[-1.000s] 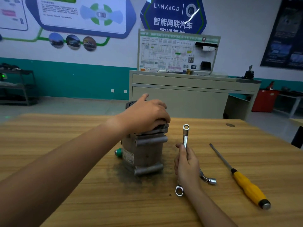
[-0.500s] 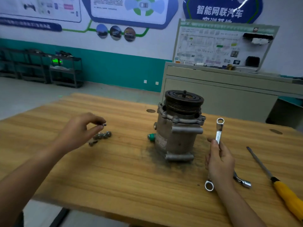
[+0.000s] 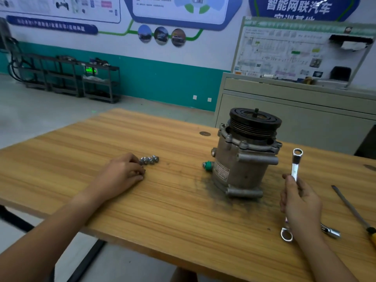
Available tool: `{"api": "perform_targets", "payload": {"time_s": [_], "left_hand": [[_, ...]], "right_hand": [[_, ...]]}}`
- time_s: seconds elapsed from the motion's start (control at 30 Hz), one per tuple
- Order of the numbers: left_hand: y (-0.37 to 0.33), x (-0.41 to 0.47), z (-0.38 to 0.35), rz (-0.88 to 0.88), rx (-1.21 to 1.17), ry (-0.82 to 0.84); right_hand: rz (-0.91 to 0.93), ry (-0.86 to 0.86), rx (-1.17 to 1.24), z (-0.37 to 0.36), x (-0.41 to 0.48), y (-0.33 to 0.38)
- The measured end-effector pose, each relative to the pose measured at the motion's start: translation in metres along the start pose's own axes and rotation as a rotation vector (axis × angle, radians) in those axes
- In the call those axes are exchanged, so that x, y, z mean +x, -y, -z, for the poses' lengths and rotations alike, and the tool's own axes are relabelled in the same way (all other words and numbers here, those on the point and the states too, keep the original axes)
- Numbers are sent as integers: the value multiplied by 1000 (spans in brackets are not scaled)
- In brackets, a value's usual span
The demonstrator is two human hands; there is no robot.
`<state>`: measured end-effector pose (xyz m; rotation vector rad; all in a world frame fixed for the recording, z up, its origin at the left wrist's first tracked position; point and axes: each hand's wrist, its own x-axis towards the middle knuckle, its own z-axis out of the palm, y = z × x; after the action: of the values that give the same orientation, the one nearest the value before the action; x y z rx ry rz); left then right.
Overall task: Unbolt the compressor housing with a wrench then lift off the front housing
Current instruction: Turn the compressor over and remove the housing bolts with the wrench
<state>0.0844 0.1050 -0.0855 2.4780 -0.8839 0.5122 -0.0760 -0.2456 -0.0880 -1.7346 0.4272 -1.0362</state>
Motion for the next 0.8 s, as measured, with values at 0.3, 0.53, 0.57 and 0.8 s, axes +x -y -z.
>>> {"api": "perform_targets", "payload": {"time_s": [0.3, 0.53, 0.57, 0.8], "left_hand": [[-26, 38, -10, -60, -98, -109], [-137, 105, -24, -47, -674, 110], [-144, 111, -29, -58, -677, 161], [-136, 128, -35, -57, -803, 159]], "right_hand": [[-56, 17, 7, 0, -6, 9], [62, -12, 1, -2, -16, 15], [83, -13, -10, -2, -17, 16], [135, -33, -80, -4, -19, 17]]}}
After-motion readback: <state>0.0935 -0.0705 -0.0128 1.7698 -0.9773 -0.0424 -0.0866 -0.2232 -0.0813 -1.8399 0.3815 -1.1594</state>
